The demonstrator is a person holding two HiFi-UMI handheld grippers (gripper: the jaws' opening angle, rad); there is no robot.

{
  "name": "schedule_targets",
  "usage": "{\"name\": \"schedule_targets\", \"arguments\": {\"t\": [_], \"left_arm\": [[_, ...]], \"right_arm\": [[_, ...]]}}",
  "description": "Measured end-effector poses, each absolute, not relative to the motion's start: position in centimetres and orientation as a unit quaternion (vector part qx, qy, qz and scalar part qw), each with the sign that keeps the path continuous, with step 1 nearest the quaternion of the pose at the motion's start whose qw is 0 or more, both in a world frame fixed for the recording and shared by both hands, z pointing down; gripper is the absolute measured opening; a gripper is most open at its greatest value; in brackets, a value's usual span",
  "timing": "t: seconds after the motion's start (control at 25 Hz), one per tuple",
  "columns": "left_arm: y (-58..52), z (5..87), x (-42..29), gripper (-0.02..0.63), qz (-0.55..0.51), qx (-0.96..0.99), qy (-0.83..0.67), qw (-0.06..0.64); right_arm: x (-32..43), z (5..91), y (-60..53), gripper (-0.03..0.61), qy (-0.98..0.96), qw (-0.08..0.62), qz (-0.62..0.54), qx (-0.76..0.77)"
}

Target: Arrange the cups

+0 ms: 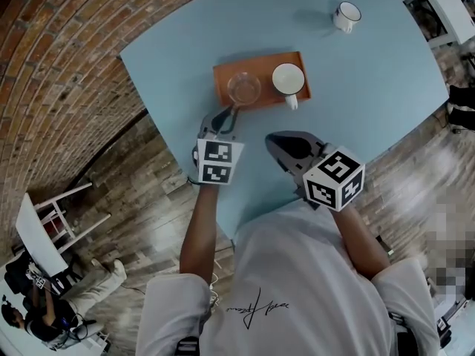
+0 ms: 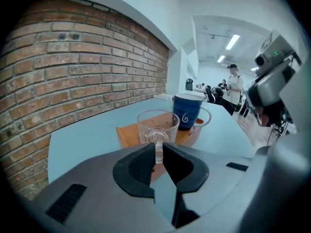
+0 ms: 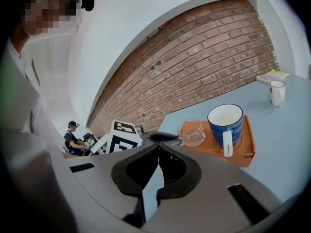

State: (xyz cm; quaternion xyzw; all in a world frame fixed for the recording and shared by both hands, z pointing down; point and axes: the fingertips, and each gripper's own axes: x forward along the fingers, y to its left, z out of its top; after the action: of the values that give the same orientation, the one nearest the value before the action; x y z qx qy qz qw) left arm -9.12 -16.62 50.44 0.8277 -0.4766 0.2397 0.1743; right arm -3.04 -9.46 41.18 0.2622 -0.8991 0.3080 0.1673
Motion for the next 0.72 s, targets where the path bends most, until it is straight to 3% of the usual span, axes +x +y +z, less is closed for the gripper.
{"name": "schedule_targets", "arguments": {"t": [0.72], "left_arm": [[-16.3,50.4,-8.6,0.052,0.208,0.776,-0.56,0.2]], "right_arm": [[-1.8,40.5,-9.5,0.023,-0.904,0.157,0.301,0.258]]}}
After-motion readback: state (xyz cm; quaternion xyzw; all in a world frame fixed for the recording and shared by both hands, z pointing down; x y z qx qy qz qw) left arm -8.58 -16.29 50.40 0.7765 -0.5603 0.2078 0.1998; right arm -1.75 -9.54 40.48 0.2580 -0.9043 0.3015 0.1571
